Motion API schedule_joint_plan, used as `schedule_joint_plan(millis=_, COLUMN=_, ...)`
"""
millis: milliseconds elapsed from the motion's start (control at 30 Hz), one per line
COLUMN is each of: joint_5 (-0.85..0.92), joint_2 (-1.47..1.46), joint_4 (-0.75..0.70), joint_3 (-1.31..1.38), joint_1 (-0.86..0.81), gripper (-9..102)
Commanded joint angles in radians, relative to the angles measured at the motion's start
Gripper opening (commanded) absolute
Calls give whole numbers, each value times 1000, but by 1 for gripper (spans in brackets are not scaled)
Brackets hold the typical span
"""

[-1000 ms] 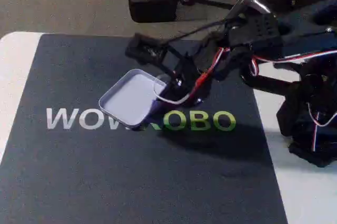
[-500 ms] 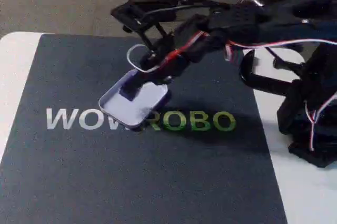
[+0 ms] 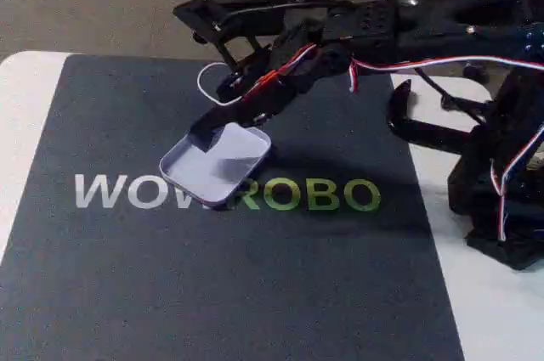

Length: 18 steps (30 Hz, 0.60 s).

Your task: Move blocks one by one until all three blocks are in the tray.

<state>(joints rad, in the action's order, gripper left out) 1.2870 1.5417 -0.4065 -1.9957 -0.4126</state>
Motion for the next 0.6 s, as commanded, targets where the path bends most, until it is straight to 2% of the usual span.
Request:
schedule_joint_plan(millis=0, joint_5=28, joint_2=9, joint_4=14, joint_3=46, joint_1=-5, gripper=6)
schedule_joint_plan(millis=433, joint_5=48, joint_2=52, joint_4=3, joint_3=28, joint_1=-2, gripper=22)
schedule_joint_plan(millis=567, joint_5=67, joint_2=94, joint_4=3, joint_3=-2, joint_1=8, gripper=21)
